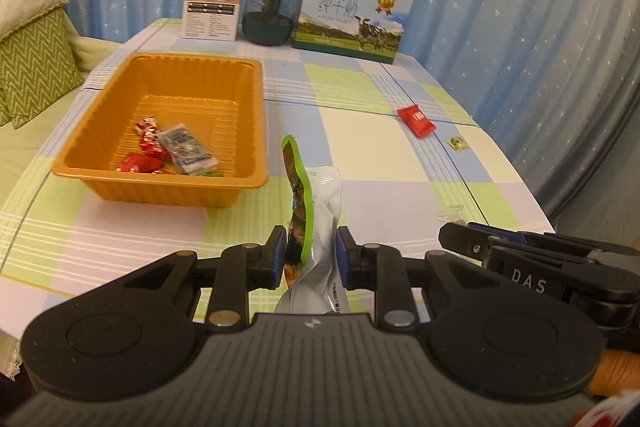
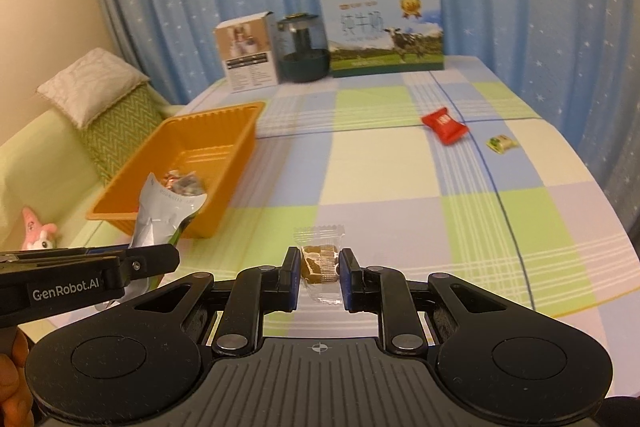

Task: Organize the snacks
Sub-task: 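Carry the silver pouch and brown-candy packet over the orange tray with both tools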

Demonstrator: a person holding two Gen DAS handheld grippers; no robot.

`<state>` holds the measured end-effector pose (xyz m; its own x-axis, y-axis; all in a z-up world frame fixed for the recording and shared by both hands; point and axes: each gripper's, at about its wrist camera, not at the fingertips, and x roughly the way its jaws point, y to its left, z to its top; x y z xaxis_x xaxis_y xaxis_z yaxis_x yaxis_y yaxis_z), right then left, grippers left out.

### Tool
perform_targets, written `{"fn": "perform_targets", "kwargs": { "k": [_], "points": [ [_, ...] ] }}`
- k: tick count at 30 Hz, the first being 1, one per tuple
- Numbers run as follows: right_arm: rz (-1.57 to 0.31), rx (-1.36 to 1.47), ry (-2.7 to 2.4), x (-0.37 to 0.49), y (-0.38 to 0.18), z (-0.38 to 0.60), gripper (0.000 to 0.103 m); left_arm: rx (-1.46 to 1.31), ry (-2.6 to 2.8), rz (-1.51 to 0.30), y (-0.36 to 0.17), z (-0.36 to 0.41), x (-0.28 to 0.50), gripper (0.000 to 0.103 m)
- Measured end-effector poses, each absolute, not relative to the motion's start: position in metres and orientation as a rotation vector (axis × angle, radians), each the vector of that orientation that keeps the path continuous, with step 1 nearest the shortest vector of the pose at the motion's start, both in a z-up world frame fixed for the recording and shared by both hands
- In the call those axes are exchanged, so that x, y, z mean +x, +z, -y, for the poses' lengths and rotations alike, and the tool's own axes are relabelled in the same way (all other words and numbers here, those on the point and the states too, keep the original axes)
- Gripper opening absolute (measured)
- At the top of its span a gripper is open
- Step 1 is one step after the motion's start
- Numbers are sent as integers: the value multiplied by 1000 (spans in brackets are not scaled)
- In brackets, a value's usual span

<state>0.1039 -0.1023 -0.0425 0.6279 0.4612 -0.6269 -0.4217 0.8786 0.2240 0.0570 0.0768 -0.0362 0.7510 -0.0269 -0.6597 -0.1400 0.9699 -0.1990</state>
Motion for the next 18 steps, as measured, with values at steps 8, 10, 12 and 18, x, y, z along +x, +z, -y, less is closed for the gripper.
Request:
{"fn": "perform_targets", "kwargs": {
  "k": [8, 10, 12, 18],
  "points": [
    [-729, 35, 546, 104, -39, 84, 21, -263, 100, -696, -28, -97, 53, 23],
    [-726, 32, 555, 105, -37, 79, 21, -264, 110, -687, -25, -103, 53, 23],
    [-725, 30, 569, 107, -35, 73, 21, -264, 118, -682, -22, -111, 53, 23],
    [-706, 0, 625, 115, -27, 45, 21, -256, 155, -659, -12, -137, 59, 23]
  ]
}}
